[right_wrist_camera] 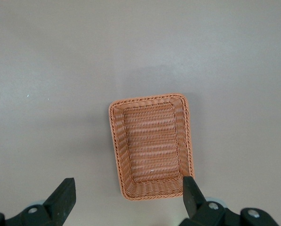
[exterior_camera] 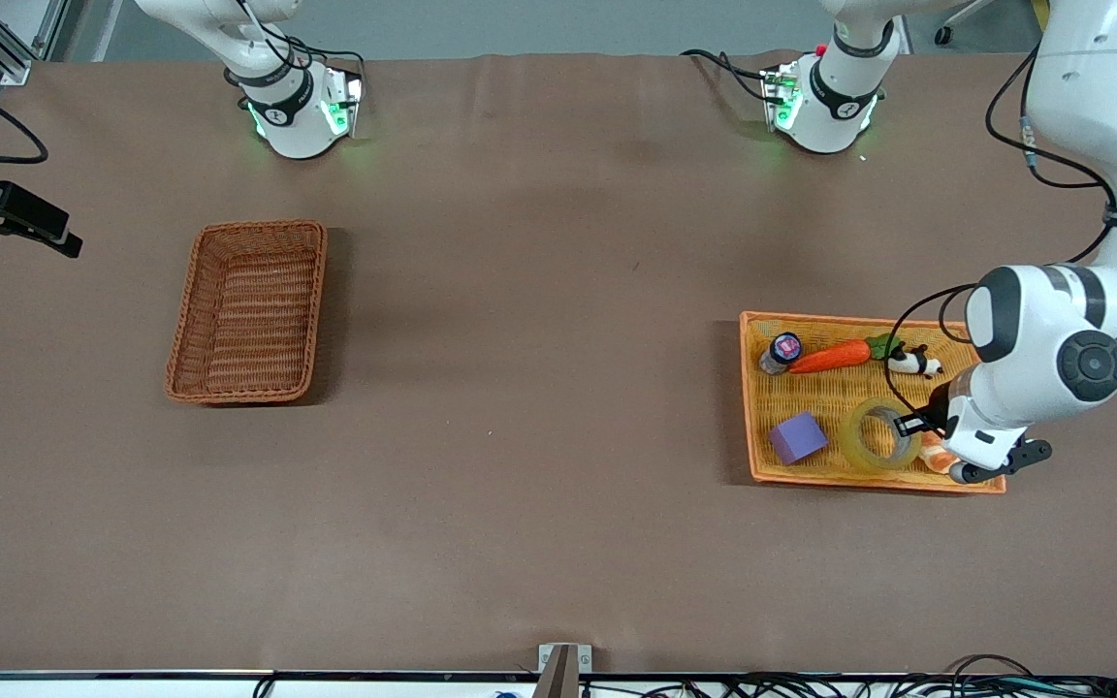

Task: Move tape to another basket
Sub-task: 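Lift the tape roll with the left gripper and carry it off the tray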

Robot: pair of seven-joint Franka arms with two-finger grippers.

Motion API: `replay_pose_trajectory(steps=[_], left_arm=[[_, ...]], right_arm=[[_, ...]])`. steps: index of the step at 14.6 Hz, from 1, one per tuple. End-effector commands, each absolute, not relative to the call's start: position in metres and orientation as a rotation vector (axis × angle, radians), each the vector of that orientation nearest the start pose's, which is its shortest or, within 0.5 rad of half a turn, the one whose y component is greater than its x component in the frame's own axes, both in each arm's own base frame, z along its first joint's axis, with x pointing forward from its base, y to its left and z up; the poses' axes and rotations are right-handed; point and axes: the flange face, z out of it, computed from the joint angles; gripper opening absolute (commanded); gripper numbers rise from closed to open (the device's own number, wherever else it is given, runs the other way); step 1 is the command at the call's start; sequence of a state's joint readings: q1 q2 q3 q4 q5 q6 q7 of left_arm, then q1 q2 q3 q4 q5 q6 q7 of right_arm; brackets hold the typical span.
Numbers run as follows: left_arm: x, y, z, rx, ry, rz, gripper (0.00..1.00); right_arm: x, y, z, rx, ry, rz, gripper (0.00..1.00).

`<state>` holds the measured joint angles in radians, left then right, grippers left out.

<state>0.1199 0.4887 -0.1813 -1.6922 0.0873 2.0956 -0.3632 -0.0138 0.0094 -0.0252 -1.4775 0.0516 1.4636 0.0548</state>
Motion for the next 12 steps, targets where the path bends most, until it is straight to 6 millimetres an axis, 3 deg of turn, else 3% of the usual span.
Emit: replay_pose_trajectory(steps=[1, 2, 5, 7, 10, 12], left_arm=[[0.664, -0.081, 0.382, -3.116, -0.375, 0.160, 0.00], [0.662, -0.103, 0.398, -3.136, -0.340, 0.146, 0.00], [0.646, -0.180, 0.417, -3.203, -0.174, 0.132, 0.00], [0.628, -0.238, 0.412, -3.229, -0.130, 0.178, 0.00], [0.594, -0.354, 0.381, -3.225, -0.124, 0.238, 0.00], [0.581, -0.407, 0.364, -3.238, -0.128, 0.272, 0.00]], right_arm=[[0.545, -0.020, 0.654, -3.085, 0.129, 0.042, 1.00], [0.545, -0.020, 0.654, -3.085, 0.129, 0.042, 1.00], [0.545, -0.020, 0.654, -3.085, 0.129, 0.040, 1.00], [0.546, -0.020, 0.653, -3.085, 0.129, 0.045, 1.00], [0.546, -0.020, 0.653, -3.085, 0.129, 0.045, 1.00], [0.546, -0.020, 0.653, -3.085, 0.129, 0.045, 1.00]])
